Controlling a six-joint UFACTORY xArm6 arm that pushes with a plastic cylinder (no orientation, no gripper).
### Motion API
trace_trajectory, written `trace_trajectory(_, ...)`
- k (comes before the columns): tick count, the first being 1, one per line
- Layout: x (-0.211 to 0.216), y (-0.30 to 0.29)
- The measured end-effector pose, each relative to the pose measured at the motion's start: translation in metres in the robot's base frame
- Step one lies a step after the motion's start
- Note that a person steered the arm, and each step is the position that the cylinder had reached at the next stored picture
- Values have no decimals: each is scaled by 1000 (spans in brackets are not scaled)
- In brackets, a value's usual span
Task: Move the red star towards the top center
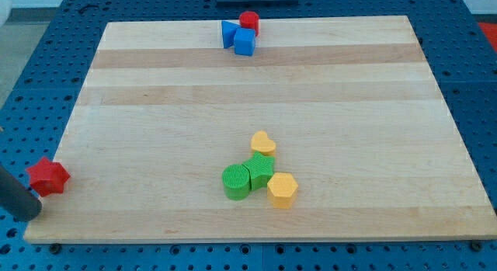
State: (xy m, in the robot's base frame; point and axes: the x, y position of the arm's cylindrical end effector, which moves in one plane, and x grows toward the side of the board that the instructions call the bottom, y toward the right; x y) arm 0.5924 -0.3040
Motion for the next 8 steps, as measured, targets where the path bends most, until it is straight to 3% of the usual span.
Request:
trace_trajectory(3, -42, 0)
trace_trajectory(5, -95, 0)
trace_trajectory(8, -113, 21)
